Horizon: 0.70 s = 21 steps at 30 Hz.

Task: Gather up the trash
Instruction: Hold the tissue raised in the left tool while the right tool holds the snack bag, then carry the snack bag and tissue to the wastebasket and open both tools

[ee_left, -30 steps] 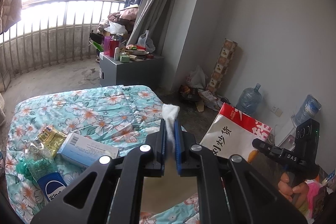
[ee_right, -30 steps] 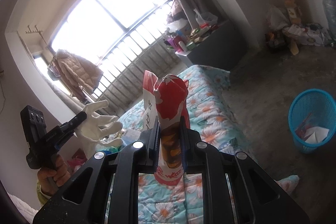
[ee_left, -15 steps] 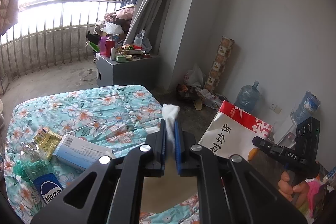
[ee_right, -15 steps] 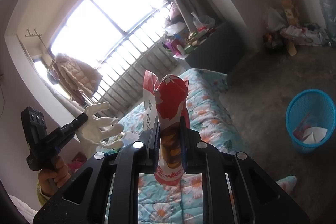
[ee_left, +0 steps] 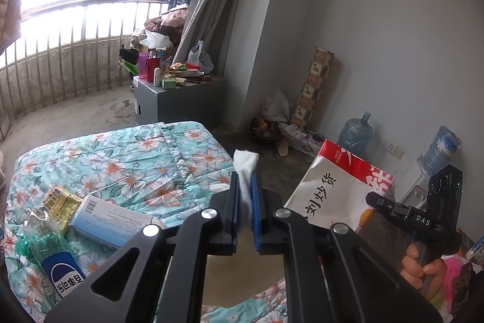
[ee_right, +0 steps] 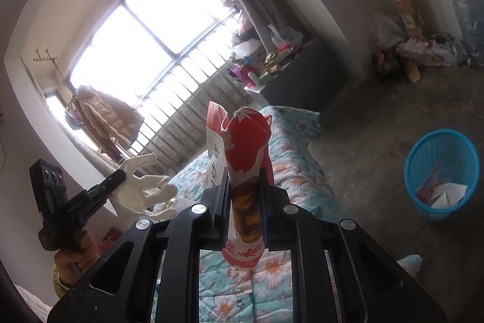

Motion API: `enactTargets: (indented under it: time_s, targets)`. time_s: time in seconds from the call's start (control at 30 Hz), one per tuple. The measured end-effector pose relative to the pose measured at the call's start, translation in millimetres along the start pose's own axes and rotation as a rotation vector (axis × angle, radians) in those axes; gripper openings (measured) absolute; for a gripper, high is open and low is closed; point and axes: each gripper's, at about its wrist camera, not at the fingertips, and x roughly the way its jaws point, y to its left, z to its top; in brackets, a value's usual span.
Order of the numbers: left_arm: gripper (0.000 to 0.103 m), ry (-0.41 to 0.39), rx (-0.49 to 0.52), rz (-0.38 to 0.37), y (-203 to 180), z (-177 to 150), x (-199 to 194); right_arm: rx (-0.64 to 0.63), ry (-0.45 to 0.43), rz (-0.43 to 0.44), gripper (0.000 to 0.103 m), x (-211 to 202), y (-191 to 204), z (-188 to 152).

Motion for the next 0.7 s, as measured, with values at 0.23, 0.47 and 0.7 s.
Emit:
enactTargets:
  time_s: [0.23,0.47,0.7]
  targets:
    - [0.007,0.012,0.033,-0.033,-15,8,18,0.015,-0.051,-0.040,0.015,-15,-12,8]
    - [0.007,0.061,0.074,-0.138,-55,28,68,0.045,-0.179,-0.188,0.015,-59,-51,38]
    - [0.007,0.201,0.134,-0.255,-130,31,164,0.090,-0.276,-0.437,0.015,-90,-107,56]
